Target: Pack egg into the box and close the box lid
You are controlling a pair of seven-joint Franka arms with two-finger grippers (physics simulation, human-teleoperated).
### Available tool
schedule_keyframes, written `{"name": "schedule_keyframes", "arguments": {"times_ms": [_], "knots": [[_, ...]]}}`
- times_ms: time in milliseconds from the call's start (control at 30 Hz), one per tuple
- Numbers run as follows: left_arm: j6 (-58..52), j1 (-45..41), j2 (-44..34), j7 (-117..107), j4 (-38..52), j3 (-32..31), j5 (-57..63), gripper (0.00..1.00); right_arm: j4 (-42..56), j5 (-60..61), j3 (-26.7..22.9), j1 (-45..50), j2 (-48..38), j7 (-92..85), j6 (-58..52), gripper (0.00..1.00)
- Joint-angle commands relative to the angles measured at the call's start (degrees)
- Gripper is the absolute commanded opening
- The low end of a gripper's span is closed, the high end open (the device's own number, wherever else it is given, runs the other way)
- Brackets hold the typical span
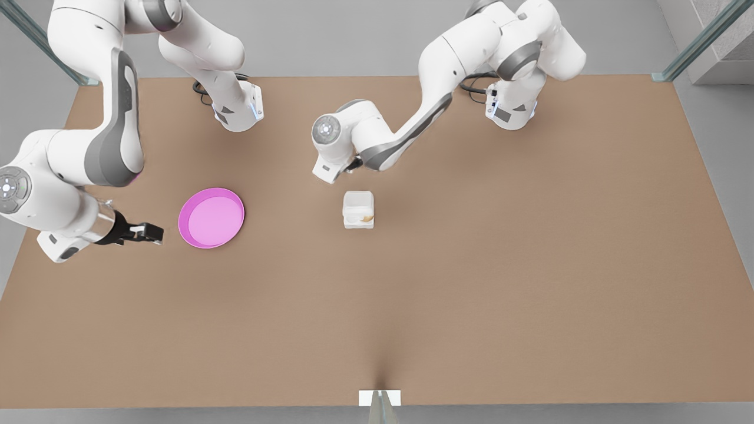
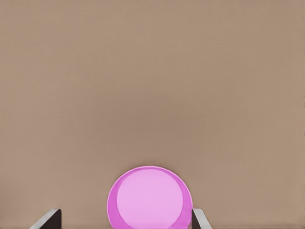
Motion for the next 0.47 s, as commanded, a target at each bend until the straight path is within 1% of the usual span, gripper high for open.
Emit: {"name": "schedule_keyframes", "arguments": {"times_ms": [0,33,67,100,133,167,200,233,267,333,367,400,433], "knots": [[-35.32,4.42,-6.03,6.96,-0.08,0.23,-0.47,0.21,0.04,0.05,0.03,-0.11,0.09,-4.25,-0.15,1.00],[-34.61,12.50,-7.18,8.98,6.50,0.23,-0.82,0.21,0.04,0.05,0.03,-0.11,0.09,-4.25,-0.15,1.00],[-31.72,20.23,-7.00,11.35,11.87,0.15,-2.22,0.48,0.04,0.05,0.03,-0.11,0.09,-4.25,-0.15,1.00],[-29.43,23.32,-7.70,11.79,13.19,1.02,-1.87,1.00,0.04,0.05,0.03,-0.11,0.09,-4.25,-0.15,1.00],[-27.58,24.20,-7.88,19.13,14.68,4.00,-1.79,1.00,0.04,0.05,0.03,-0.11,0.09,-4.25,-0.15,1.00],[-27.76,24.20,-9.11,39.98,15.74,11.30,-1.17,1.00,0.04,0.05,0.03,-0.11,0.09,-4.33,-0.15,1.00],[-26.80,26.03,-11.65,52.19,15.13,12.10,0.85,1.00,0.04,0.05,0.03,-0.46,0.09,-4.33,-0.24,1.00],[-20.38,33.95,-21.14,69.61,2.40,9.38,1.90,1.00,-0.14,0.05,0.03,-1.51,0.35,-6.97,-0.33,1.00],[-17.39,35.89,-25.19,71.65,-4.21,8.50,5.59,1.00,-0.05,1.98,-0.05,-3.80,1.23,-10.66,-0.33,1.00],[-15.19,36.07,-25.90,71.12,-4.48,8.50,5.51,1.00,0.22,4.27,0.03,-4.85,1.67,-12.95,-0.15,1.00],[-15.19,37.47,-26.78,71.12,-4.56,8.50,5.16,1.00,0.22,4.27,0.03,-4.85,1.67,-12.95,-0.15,1.00],[-15.28,39.84,-28.18,71.12,-5.09,8.41,2.35,1.00,0.22,4.27,0.03,-4.77,1.67,-12.95,-0.15,1.00],[-15.54,40.02,-28.18,71.12,-5.09,8.50,2.17,1.00,0.22,4.27,0.03,-4.77,1.67,-12.86,-0.15,1.00]]}}
